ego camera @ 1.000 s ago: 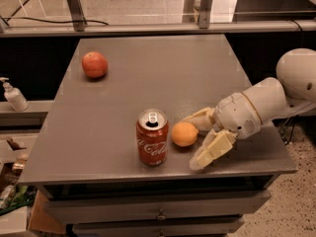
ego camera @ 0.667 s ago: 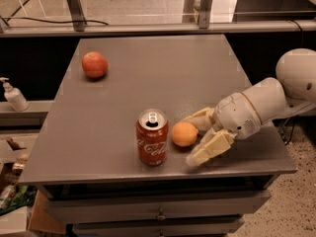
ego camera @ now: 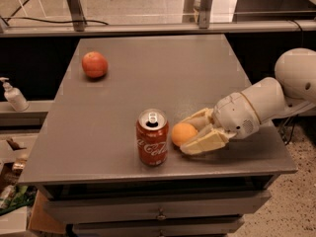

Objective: Move orange near coke can

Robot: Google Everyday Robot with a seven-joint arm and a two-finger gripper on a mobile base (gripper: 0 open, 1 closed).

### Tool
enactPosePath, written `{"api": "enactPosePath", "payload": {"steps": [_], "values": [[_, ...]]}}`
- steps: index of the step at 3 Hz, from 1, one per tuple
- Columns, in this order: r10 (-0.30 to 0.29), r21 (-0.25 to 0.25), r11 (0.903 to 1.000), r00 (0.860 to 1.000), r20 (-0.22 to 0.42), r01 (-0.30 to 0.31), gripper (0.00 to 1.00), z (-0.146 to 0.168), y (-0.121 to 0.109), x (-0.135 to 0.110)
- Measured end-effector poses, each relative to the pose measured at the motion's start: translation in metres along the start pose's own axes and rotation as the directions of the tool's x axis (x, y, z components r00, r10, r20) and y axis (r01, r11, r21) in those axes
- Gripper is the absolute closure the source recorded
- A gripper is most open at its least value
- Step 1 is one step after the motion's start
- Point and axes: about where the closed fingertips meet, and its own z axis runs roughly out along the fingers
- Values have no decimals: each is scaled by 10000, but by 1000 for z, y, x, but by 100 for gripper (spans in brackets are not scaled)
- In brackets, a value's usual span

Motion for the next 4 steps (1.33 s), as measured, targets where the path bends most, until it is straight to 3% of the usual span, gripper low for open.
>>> {"api": "enactPosePath", "payload": {"steps": [1,2,4], "values": [[-4,-4,10000,10000,-2,4,100,0,0,0],[-4,-5,10000,10000,-2,4,100,0,0,0],[-37,-42,10000,10000,-17,37,60,3,0,-2]]}}
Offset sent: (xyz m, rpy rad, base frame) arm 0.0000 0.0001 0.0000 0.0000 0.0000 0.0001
